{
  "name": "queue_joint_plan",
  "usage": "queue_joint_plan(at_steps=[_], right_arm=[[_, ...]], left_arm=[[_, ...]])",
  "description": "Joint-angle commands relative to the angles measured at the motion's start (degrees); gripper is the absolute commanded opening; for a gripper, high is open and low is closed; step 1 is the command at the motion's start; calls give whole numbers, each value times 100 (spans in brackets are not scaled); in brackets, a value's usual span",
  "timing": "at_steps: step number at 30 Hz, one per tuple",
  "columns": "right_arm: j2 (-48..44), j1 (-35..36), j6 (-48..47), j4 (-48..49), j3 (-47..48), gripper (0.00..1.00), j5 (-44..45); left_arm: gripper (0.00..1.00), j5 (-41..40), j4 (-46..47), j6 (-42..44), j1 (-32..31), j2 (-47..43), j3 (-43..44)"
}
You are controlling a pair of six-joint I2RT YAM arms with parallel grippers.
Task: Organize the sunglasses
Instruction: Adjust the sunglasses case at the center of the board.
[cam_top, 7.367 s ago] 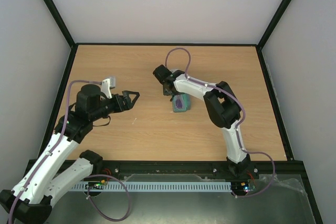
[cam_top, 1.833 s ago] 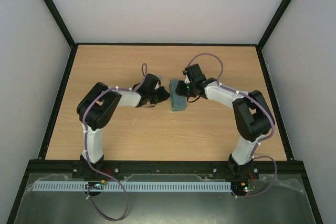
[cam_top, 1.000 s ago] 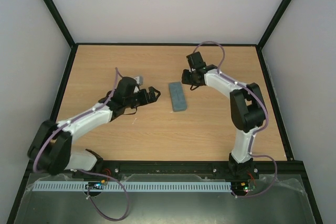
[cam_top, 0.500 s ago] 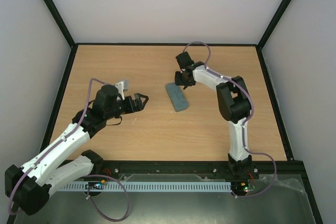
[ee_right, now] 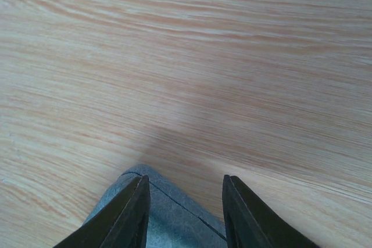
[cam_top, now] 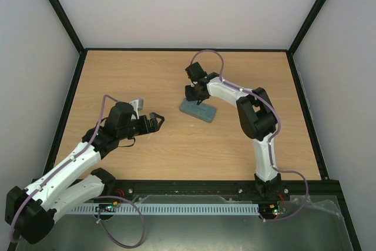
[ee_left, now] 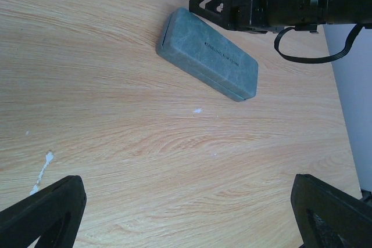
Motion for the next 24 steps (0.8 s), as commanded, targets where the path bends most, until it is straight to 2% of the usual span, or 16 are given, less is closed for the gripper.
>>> queue_joint_plan(at_steps=[1,12,16,18,21,24], right_arm=[[-118,135,-254,-202,-64,38,-106],[-363,238,-284,-127,-422,38,-131],[-550,238,-181,-101,-345,43,100],[-695,223,-88,-100,-228,50,273],[-1038,185,38,-39,-110,66,457],[-1397,82,157,7,-118,89,807]], left_arm=[[99,68,-7,-45,16,-87,-69],[99,19,-47,-130,18,-228,-99],[99,-140,-44,-115,16,-194,-70],[99,-331,-59,0,31,-127,92],[99,-613,-78,238,145,67,381],[99,-780,106,389,403,270,535]])
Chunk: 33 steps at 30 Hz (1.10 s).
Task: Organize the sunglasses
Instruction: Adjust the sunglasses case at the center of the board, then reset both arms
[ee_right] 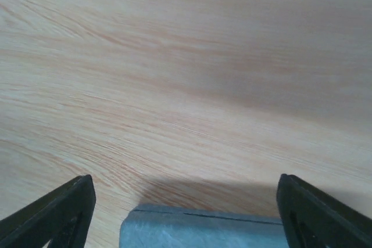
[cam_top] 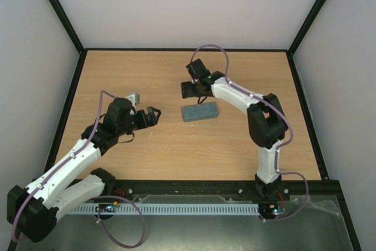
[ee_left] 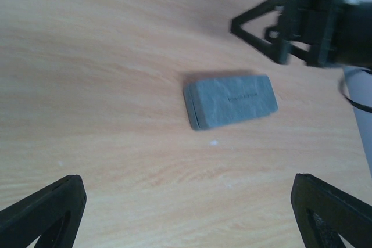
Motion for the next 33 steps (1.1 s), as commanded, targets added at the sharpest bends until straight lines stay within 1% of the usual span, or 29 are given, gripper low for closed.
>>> queue_joint_plan(at_steps=[1,4,6,9,11,13,14,18,22,24,26,28,30,33], right_arm=[[-841,-165,202,114,73,98,749],[-1483,-529,390,610,-540,99,1067],[-2009,-877,525,1036,-1121,99,1112],[-2807,-1266,462,1535,-1952,99,1342],[-3298,-1334,223,1871,-2528,99,1634],[-3791,-1338,49,2221,-3115,99,2100],[-4038,-1354,-6,2349,-3364,99,2334],[-4870,-1611,11,2848,-4245,99,2860],[-5391,-2172,200,3580,-5244,99,2758],[-5545,-2419,267,4066,-5675,99,2706],[-5593,-2596,287,4689,-6057,99,2626],[-5457,-2702,210,5217,-6282,99,2821],[-5152,-2850,74,5592,-6334,99,2978],[-4604,-2992,-7,5973,-6411,99,3259]], left_arm=[[99,-455,275,334,362,249,356],[99,-767,778,357,570,329,343],[99,-1016,1335,422,631,155,166],[99,-1108,2114,703,710,-46,-155],[99,-1378,2181,918,742,69,-124],[100,-1943,2056,1102,777,218,-63],[100,-2087,2091,1321,803,264,-84],[100,-2010,2908,2055,1149,267,-686],[99,-2126,4074,2665,1411,92,-1627],[100,-2344,4628,2946,1465,11,-2021],[99,-2384,5117,3101,1556,31,-2302],[99,-2378,5466,3198,1605,248,-2419],[100,-2489,5400,3207,1671,491,-2290],[99,-2623,5628,3300,1824,701,-2240]])
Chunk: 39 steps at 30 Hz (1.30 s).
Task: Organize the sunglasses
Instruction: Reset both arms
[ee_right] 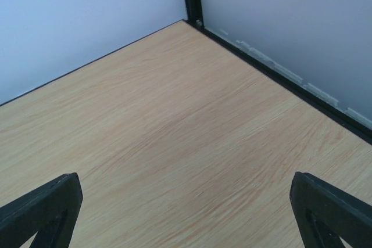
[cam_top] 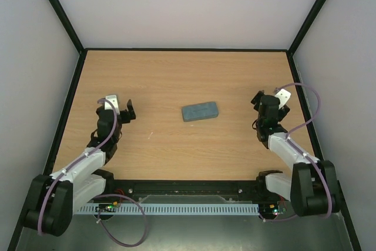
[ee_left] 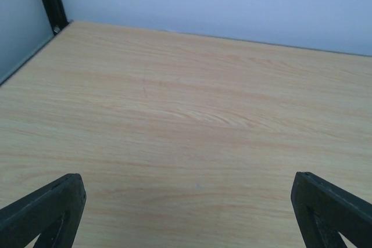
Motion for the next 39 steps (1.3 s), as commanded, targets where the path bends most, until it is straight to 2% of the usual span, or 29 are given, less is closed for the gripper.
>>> queue_joint_plan(at_steps=[1,5,11,12,17,20,24,30,34,39], right_arm=[[593,-159,-168,1384,-168,99,711],[911,-165,-296,2157,-485,99,1047],[1604,-226,-498,3201,-696,99,1214],[1641,-234,-480,3129,-633,99,1214],[1885,-269,-574,3587,-598,99,1266],[2094,-330,-624,4391,-867,98,1237],[2104,-325,-667,4341,-835,99,1149],[2119,-327,-818,4405,-851,99,828],[2033,-322,-902,4769,-1079,99,650],[1923,-323,-1000,5373,-1464,99,443]], left_arm=[[99,-341,914,330,245,279,138],[99,-398,1375,433,503,619,23],[100,353,2276,481,1144,1491,-44],[100,396,2401,500,1198,1640,-24],[100,597,2883,612,1284,2306,199],[100,544,3026,584,1305,2587,354],[100,845,3731,570,1456,3050,225],[100,1057,3969,662,1462,3120,97],[99,1399,4626,856,1422,3253,-152],[100,1391,4287,873,1407,3261,-8]])
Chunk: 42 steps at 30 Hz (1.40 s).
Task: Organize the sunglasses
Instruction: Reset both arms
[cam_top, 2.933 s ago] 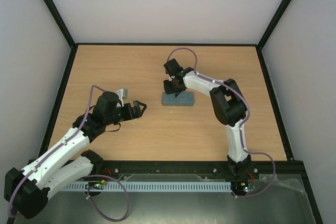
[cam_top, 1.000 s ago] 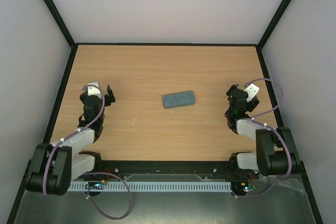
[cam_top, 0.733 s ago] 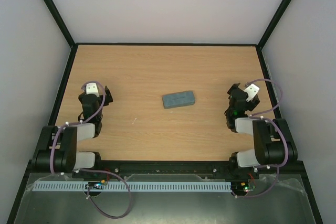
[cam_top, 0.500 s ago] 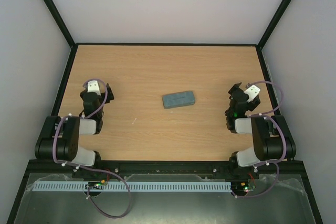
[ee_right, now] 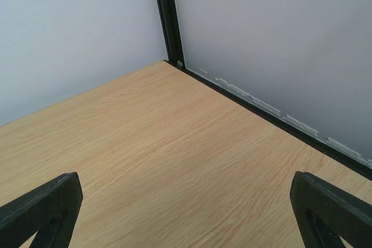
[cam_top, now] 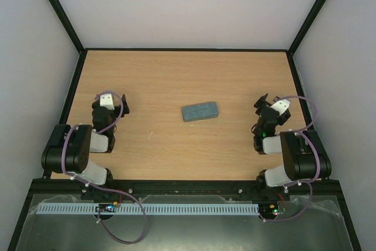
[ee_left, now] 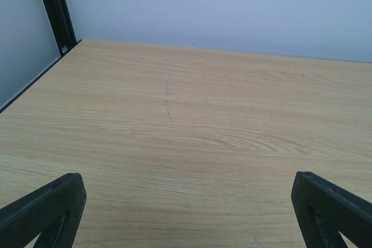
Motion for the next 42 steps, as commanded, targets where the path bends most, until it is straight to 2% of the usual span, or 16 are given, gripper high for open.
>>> queue_joint_plan(at_steps=[1,4,7,9,11,13,15,18,20,42], right_arm=[[-142,-19,-146,1068,-491,99,-136],[-123,-17,-230,1390,-641,99,-357],[559,-7,-446,2600,-825,99,-546],[231,-1,-341,1484,-559,99,-535],[471,-1,-418,1697,-420,99,-550],[341,9,-372,1006,-203,99,-546],[489,14,-417,1396,-282,99,-531],[379,14,-382,1048,-214,99,-545],[418,16,-408,1300,-278,98,-533],[399,16,-403,1217,-258,99,-541]], left_arm=[[100,175,360,137,-16,32,53],[99,176,355,133,-16,52,66],[100,177,359,129,-16,63,75],[99,159,337,103,-16,69,84],[100,157,317,100,-7,69,94],[100,152,314,89,-7,69,101],[99,148,305,89,-7,78,107],[100,142,297,89,-7,78,101],[100,152,312,99,-7,70,98],[99,155,340,98,-8,61,77]])
